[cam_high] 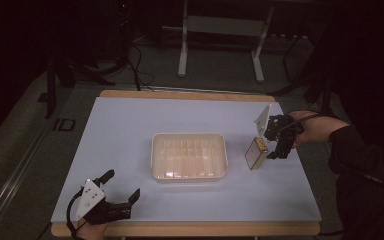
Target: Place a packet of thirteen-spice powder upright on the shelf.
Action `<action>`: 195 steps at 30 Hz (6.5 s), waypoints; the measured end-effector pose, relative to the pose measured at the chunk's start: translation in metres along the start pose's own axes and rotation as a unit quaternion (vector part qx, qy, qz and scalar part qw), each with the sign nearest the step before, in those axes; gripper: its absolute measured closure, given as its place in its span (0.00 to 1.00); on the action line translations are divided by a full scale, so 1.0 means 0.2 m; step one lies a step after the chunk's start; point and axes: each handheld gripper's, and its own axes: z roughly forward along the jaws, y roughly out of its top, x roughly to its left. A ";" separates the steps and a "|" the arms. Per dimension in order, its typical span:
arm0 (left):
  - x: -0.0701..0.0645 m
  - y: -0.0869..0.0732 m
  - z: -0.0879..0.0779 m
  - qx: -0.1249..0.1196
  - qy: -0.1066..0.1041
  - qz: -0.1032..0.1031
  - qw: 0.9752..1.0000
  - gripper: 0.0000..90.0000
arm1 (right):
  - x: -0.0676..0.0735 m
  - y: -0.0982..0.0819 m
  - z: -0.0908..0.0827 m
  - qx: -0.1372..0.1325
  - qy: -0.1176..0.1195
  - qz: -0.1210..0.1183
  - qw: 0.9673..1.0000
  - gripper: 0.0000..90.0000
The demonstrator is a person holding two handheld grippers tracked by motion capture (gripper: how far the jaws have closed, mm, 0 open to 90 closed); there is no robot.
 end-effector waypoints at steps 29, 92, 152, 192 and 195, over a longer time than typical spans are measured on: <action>0.01 -0.02 -0.08 0.003 0.017 -0.012 1.000 0.00 | -0.16 0.02 0.23 0.028 0.028 0.004 0.999 0.24; -0.02 -0.04 0.06 0.053 -0.006 0.034 0.998 0.00 | -0.10 0.10 -0.13 -0.034 0.049 0.076 0.995 0.33; -0.04 -0.03 0.12 0.065 -0.032 0.048 0.996 0.00 | -0.03 0.79 -0.21 -0.112 0.045 0.018 0.992 0.33; -0.04 -0.03 0.11 0.058 -0.041 0.047 0.996 0.00 | -0.10 1.11 0.03 -0.162 0.064 0.022 0.985 0.33; -0.04 -0.03 0.10 0.057 -0.040 0.048 0.996 0.00 | -0.11 1.11 0.06 -0.155 0.065 0.028 0.985 0.34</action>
